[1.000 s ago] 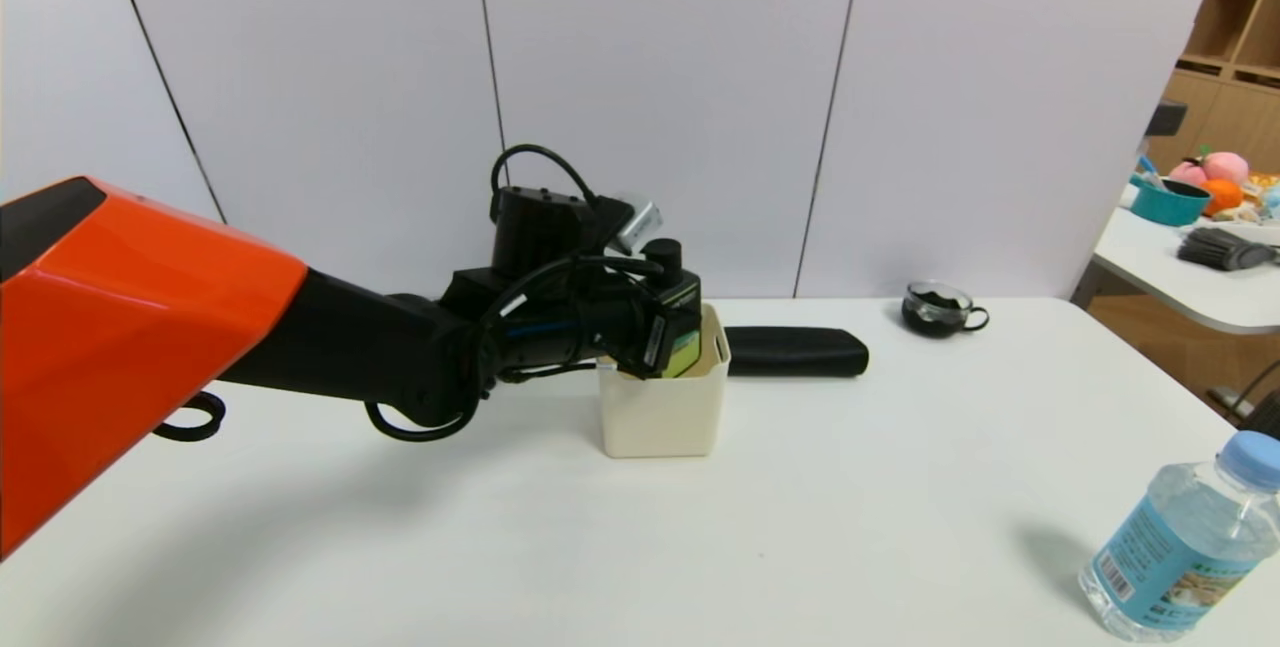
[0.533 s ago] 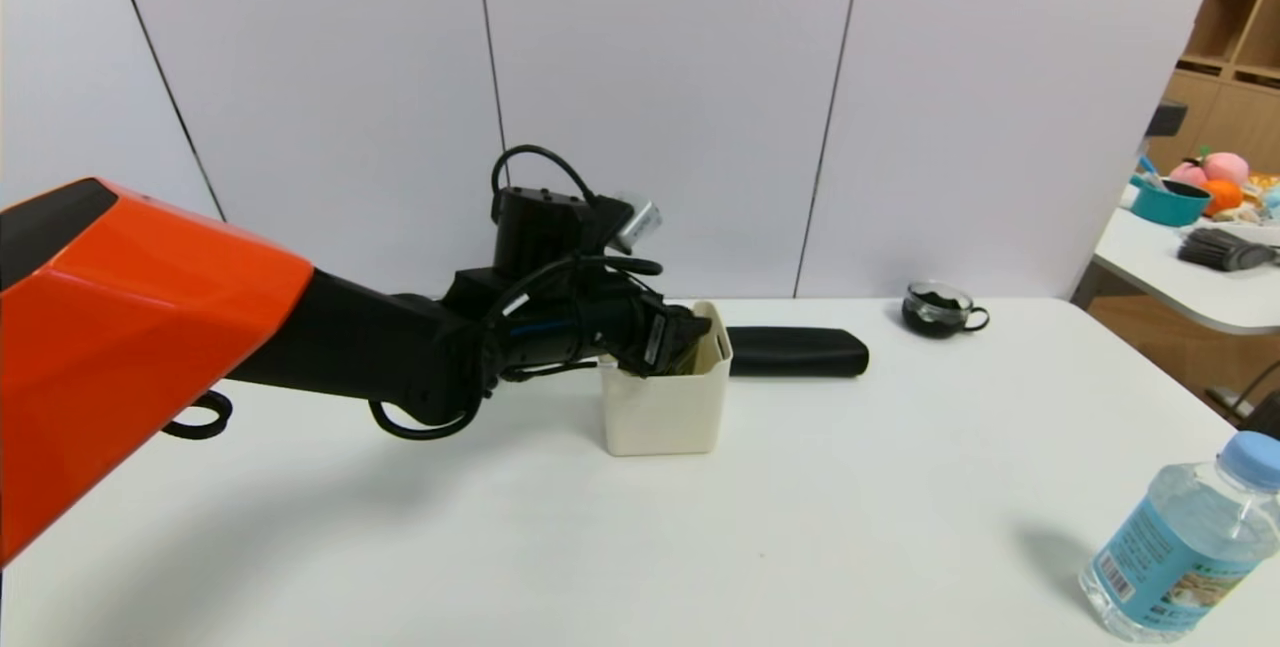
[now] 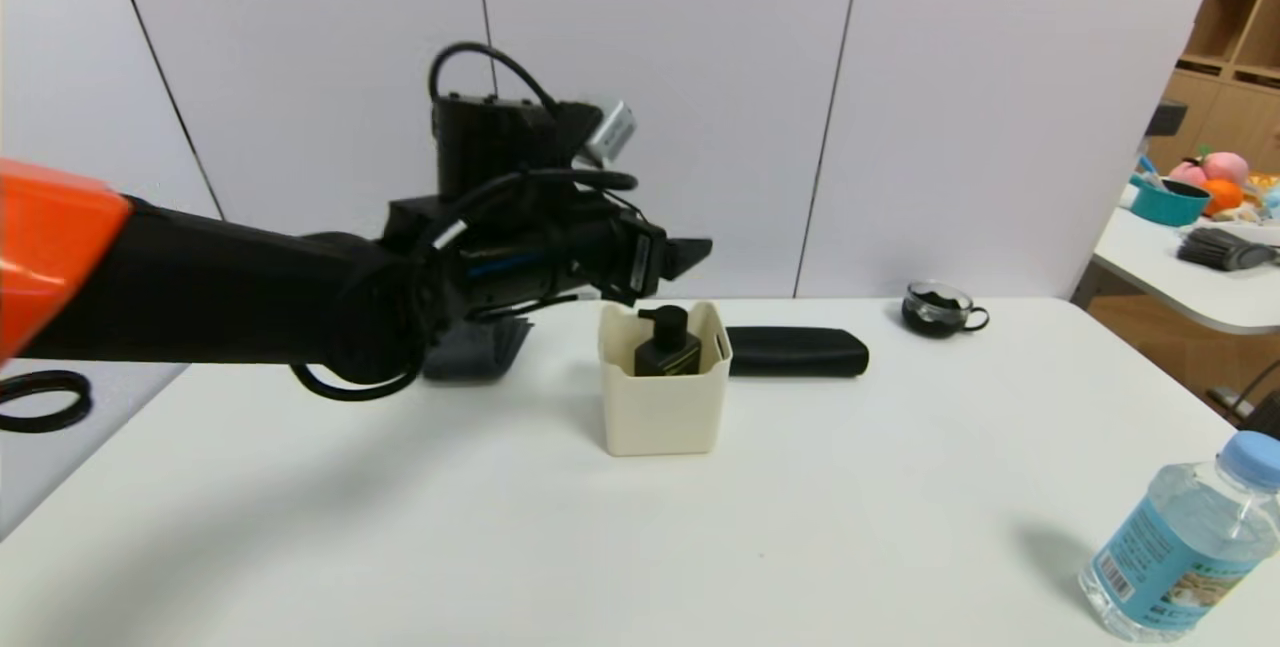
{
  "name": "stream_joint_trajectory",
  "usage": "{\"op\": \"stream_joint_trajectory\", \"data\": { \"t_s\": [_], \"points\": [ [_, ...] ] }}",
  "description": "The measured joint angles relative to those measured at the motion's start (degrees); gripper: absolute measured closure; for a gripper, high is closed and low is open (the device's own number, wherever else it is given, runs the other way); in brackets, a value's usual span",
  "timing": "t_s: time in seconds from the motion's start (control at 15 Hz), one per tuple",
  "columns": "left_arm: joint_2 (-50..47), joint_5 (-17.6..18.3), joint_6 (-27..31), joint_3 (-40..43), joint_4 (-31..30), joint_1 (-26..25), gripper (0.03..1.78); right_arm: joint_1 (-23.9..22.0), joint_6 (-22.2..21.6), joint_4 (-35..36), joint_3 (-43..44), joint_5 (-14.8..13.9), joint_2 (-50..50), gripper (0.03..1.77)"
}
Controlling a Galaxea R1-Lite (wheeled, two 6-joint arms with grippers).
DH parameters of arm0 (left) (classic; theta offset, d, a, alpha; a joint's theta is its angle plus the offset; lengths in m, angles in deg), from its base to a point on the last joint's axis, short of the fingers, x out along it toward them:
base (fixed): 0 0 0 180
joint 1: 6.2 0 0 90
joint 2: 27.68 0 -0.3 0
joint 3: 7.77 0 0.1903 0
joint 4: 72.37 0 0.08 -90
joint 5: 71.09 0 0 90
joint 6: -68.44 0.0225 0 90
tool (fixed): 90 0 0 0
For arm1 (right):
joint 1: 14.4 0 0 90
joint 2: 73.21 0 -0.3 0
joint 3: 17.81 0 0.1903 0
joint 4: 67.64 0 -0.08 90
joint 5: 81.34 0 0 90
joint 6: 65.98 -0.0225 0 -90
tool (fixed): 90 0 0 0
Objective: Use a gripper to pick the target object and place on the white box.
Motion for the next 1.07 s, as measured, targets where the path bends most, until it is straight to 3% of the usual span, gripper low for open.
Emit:
{"op": "stream_joint_trajectory", "data": {
  "t_s": [0.13,0.4,0.6,0.73,1.07],
  "points": [
    [-5.46,-5.53,0.54,3.66,-3.47,-0.22,0.26,0.0,0.02,-0.01,0.0,0.0,0.0,0.1],
    [-16.79,-12.84,2.23,21.6,-18.15,-2.82,0.2,0.0,-0.02,-0.01,0.0,0.02,0.0,0.1],
    [-27.62,-14.62,4.9,36.61,-29.53,-9.9,0.17,0.0,0.0,0.0,0.0,0.0,0.0,0.1],
    [-34.95,-14.95,6.02,44.24,-33.88,-14.88,0.15,0.0,0.0,0.0,0.0,0.02,0.0,0.1],
    [-51.76,-15.7,6.23,57.42,-33.13,-19.69,0.14,0.0,0.0,0.0,0.0,0.0,0.0,0.1]
  ]
}}
